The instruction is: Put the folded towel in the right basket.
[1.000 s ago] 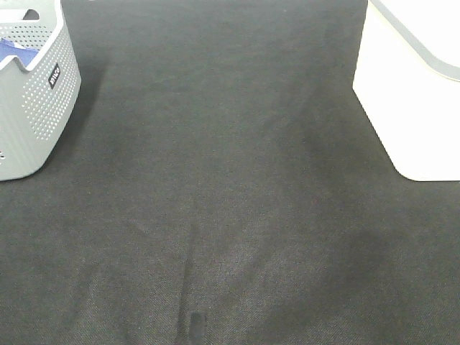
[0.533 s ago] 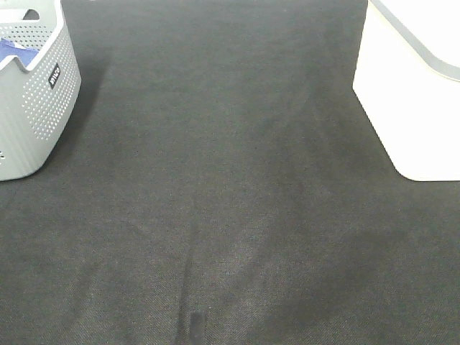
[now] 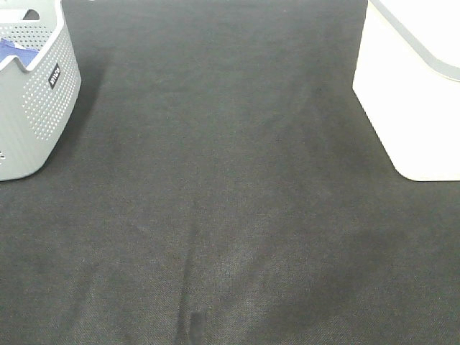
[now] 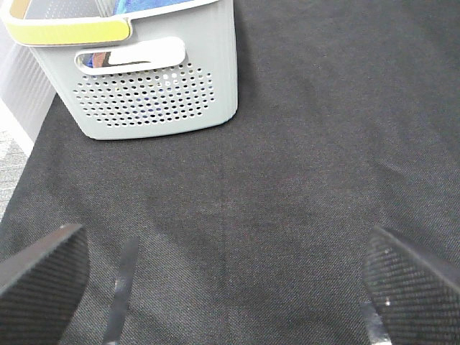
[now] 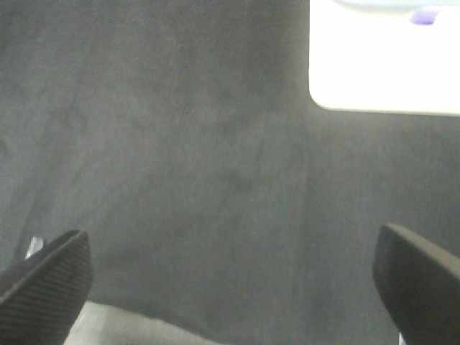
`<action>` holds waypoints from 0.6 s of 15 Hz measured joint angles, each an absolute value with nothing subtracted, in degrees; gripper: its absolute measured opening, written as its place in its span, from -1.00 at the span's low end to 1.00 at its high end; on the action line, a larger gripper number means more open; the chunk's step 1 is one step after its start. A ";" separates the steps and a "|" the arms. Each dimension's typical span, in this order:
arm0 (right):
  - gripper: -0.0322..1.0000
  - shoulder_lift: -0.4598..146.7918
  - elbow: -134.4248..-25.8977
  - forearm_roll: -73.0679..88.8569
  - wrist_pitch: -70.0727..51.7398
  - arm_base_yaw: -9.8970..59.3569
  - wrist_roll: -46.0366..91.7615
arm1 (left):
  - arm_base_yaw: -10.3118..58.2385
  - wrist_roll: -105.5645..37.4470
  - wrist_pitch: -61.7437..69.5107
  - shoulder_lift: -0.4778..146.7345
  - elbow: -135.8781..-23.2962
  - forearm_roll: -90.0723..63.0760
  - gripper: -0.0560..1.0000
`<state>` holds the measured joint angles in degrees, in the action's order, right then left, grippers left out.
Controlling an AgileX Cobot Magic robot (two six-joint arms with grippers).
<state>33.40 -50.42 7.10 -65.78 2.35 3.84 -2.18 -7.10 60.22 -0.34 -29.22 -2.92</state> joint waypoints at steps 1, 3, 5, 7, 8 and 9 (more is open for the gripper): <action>0.96 27.79 -47.10 7.16 -65.72 2.35 3.84 | -2.18 -7.10 60.22 -0.34 -29.22 -2.92 0.94; 0.96 17.53 -41.48 7.16 -66.12 2.35 3.78 | -2.18 -7.10 60.22 -0.34 -29.22 -2.81 0.94; 0.96 12.83 -39.08 7.16 -66.41 2.35 3.78 | -2.18 -7.10 60.22 -0.34 -29.22 -2.81 0.94; 0.96 6.13 -35.18 7.16 -66.46 2.35 3.78 | -2.18 -7.10 60.22 -0.34 -29.22 -2.81 0.94; 0.96 4.07 -33.40 7.16 -66.52 2.35 3.78 | -2.18 -7.10 60.22 -0.34 -29.22 -2.81 0.94; 0.96 2.52 -31.80 7.16 -66.58 2.35 3.78 | -2.18 -7.10 60.22 -0.34 -29.22 -2.81 0.94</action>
